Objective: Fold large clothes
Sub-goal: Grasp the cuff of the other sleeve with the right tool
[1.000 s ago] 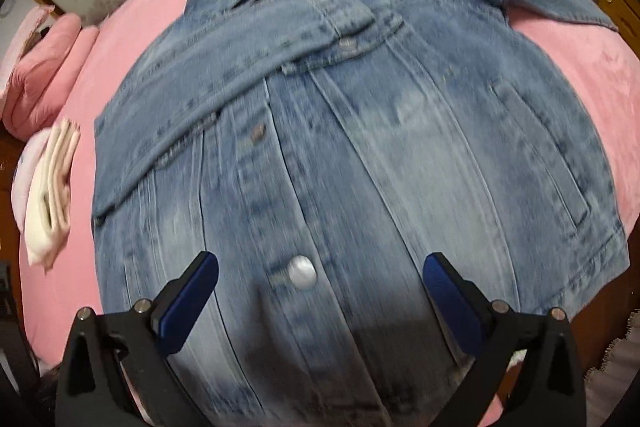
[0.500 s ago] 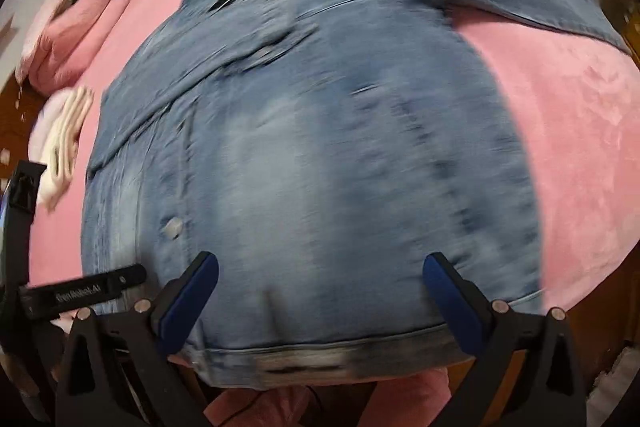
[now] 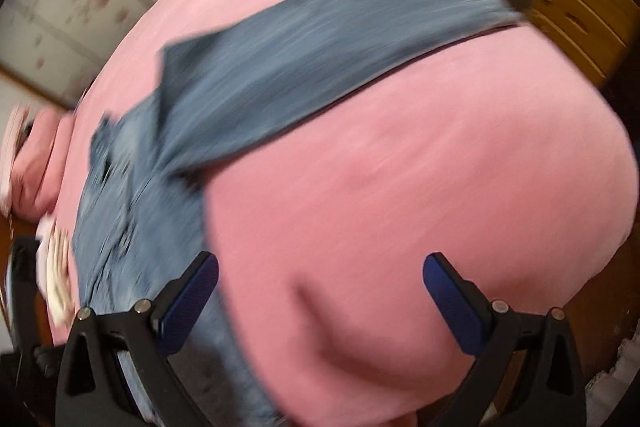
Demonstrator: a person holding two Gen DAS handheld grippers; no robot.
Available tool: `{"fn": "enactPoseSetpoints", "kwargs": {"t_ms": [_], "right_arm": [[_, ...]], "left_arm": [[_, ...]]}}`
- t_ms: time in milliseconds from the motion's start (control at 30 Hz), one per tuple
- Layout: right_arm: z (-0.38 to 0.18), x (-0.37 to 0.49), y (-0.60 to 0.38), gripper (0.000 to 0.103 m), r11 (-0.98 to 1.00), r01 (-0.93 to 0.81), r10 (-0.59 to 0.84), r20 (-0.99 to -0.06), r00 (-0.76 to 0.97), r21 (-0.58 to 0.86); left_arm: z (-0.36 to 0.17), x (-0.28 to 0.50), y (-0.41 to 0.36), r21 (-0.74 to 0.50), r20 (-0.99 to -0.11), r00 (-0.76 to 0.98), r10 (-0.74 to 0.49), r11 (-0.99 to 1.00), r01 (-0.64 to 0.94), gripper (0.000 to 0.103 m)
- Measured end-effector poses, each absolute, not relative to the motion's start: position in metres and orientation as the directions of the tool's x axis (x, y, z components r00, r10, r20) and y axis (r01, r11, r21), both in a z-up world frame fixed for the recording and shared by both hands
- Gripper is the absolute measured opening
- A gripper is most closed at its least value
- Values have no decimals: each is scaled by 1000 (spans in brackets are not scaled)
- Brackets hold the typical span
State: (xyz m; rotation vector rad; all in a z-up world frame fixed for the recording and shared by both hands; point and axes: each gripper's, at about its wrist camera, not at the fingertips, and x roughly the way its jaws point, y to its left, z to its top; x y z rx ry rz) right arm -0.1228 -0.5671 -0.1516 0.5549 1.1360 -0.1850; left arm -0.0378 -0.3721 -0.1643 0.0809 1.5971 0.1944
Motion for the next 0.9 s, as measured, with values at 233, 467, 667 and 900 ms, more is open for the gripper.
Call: {"fn": "enactPoseSetpoints", "kwargs": {"t_ms": [233,467,667,900], "right_arm": [[-175,-106,-674,102,687,601,72,-861,504,409],[-184,-76,-718,102,617,657,-71,-801,594,433],[-189,-40,-712,61,720,627,-191,-785,589,296],[-182,-47,-717,17,695,662,-257,-763,594,281]], "left_arm": [[-177,-9,-448,171,-983,-51,174,983,67,92],[-176,20,-452,60,-997,-61,55,996,-72,92],[-178,35,-425,69,-996,-60,62,989,-130,92],[-185,27,-361,46,-996,-88,24,965,-256,92]]}}
